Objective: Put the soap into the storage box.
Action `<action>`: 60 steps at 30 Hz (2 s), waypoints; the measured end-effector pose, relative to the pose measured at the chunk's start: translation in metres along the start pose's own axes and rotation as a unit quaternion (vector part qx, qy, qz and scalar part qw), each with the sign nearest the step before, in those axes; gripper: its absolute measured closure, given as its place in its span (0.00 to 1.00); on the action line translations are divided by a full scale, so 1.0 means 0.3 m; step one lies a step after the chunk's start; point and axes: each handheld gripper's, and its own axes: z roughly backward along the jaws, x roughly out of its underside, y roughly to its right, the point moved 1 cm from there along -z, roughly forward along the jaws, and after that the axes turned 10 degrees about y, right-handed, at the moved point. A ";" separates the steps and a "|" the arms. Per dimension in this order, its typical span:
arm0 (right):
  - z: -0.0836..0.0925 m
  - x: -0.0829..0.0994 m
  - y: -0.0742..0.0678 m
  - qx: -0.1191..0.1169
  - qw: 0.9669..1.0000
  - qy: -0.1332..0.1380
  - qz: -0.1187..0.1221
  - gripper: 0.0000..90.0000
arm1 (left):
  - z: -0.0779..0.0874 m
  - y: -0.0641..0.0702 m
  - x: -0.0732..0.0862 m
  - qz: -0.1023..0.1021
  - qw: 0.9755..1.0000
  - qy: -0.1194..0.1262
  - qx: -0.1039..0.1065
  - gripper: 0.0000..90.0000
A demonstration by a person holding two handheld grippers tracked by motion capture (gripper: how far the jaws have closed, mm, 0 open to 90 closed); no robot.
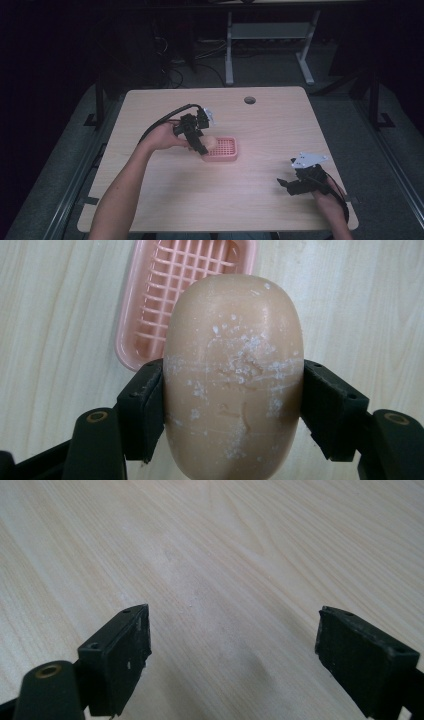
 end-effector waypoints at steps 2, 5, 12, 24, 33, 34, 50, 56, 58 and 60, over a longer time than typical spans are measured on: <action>-0.001 0.000 0.000 0.000 1.000 -0.001 0.002 0.16 | -0.005 -0.007 -0.007 0.001 1.000 0.004 0.001 0.36; 0.001 -0.001 0.001 0.000 1.000 0.002 0.008 0.16 | -0.015 -0.017 -0.022 0.002 1.000 0.001 0.003 0.36; 0.004 0.000 0.000 0.000 1.000 0.003 0.004 0.16 | -0.034 -0.033 -0.066 -0.009 1.000 -0.007 -0.001 0.36; 0.012 0.002 0.009 0.006 1.000 0.007 0.002 0.16 | -0.096 -0.061 -0.118 -0.021 0.999 -0.027 0.002 0.36; 0.013 0.001 0.006 0.002 1.000 0.009 -0.003 0.16 | -0.154 -0.078 -0.138 -0.019 0.999 -0.036 0.006 0.36; 0.013 0.001 0.006 0.003 1.000 0.009 -0.002 0.16 | -0.159 -0.080 -0.140 -0.018 0.999 -0.035 0.007 0.36; 0.015 0.002 0.007 0.002 1.000 0.011 -0.001 0.16 | -0.214 -0.084 -0.140 -0.023 0.998 -0.056 0.011 0.36; 0.018 0.003 0.008 0.002 1.000 0.012 -0.004 0.16 | -0.223 -0.086 -0.137 -0.022 0.998 -0.061 0.008 0.36; 0.017 0.003 0.008 0.001 1.000 0.012 -0.004 0.16 | -0.223 -0.086 -0.136 -0.023 0.998 -0.062 0.007 0.36; 0.017 0.002 0.007 0.001 1.000 0.013 -0.003 0.16 | -0.221 -0.087 -0.135 -0.024 0.998 -0.063 0.007 0.36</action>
